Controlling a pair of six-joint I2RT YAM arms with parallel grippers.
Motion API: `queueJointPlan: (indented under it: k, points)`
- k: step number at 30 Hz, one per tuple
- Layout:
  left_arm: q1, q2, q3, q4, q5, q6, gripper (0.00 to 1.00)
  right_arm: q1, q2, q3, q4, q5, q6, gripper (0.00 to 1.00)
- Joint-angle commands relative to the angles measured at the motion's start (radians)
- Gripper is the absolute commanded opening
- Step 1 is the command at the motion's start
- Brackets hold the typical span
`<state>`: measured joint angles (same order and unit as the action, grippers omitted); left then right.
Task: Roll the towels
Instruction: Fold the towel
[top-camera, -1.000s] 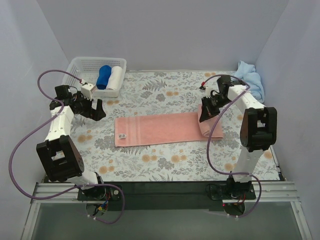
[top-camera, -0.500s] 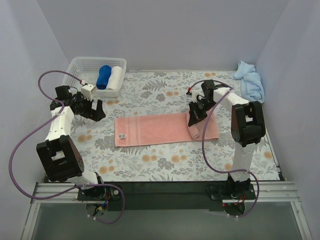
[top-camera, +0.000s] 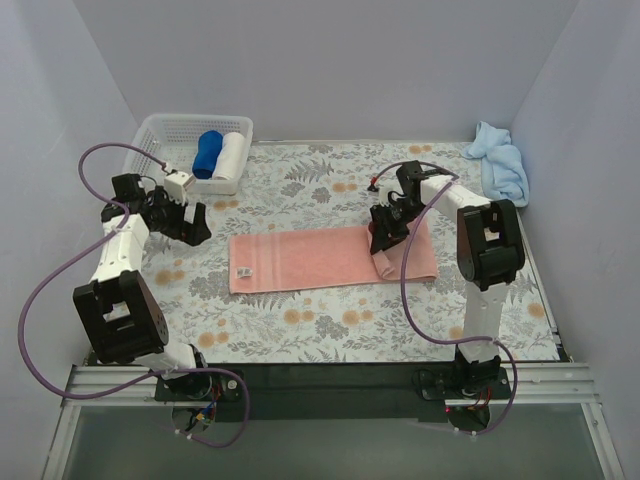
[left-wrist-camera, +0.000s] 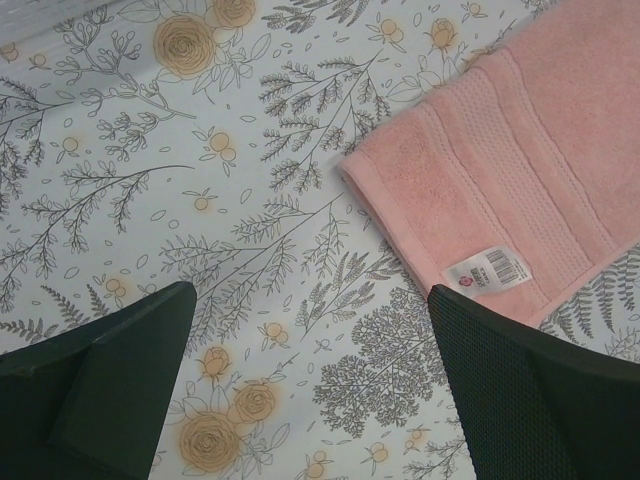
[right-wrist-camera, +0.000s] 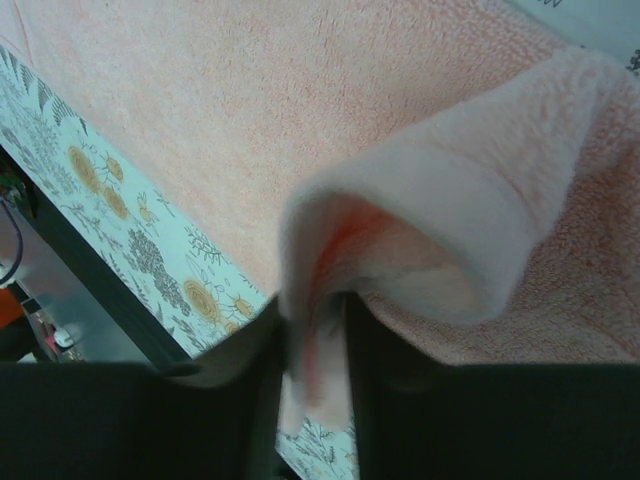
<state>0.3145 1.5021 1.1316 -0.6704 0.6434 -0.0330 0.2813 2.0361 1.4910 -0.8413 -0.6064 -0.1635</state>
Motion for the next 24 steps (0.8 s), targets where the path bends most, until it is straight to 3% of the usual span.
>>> queueJointPlan:
  k: [1,4,11,15,21,24]
  points:
    - [-0.008,-0.062,-0.018,-0.006,0.025,0.064,0.98,0.004,0.009,0.057,-0.01,-0.039,-0.002,0.37]
    - [-0.032,-0.103,-0.035,-0.006,0.027,0.09,0.98,0.004,-0.017,0.081,-0.028,-0.05,-0.011,0.51]
    - [-0.156,-0.163,-0.092,0.005,-0.007,0.102,0.9,-0.04,-0.112,0.166,-0.093,-0.056,-0.057,0.49]
    - [-0.233,-0.138,-0.11,0.012,-0.01,0.084,0.74,-0.132,-0.123,0.144,-0.108,0.036,-0.123,0.31]
    - [-0.301,-0.069,-0.082,0.034,-0.016,0.039,0.72,-0.177,-0.045,0.169,-0.104,0.028,-0.14,0.07]
    - [-0.299,-0.039,-0.059,0.031,-0.016,0.039,0.72,-0.153,0.007,0.231,-0.097,-0.019,-0.113,0.06]
